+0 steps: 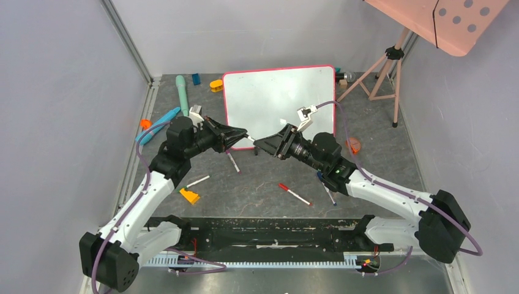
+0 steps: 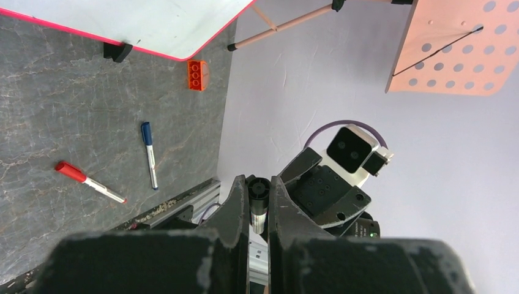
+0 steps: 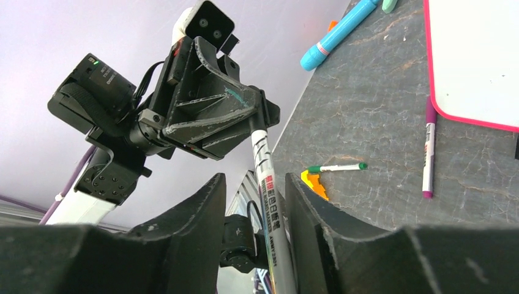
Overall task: Write a sentence on the whiteboard
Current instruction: Open the whiteboard marker at the center of the board.
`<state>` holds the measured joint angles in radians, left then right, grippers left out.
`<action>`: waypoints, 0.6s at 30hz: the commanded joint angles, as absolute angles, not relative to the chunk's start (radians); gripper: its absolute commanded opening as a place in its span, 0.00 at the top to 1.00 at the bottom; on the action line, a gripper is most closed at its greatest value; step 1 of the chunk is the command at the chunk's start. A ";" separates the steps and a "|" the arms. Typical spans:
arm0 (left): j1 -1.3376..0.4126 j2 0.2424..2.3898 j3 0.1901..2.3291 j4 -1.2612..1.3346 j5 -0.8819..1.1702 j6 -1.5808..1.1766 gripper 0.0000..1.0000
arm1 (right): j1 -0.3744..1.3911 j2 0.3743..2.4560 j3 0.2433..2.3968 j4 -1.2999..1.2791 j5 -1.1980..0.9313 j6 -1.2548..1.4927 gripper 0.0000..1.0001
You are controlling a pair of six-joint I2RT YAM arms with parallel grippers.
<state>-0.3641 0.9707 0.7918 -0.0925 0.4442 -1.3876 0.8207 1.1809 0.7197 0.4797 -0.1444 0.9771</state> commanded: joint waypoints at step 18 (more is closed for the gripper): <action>-0.410 0.951 0.758 -0.004 0.385 -1.477 0.98 | 0.821 1.213 0.778 0.571 -0.118 0.983 0.90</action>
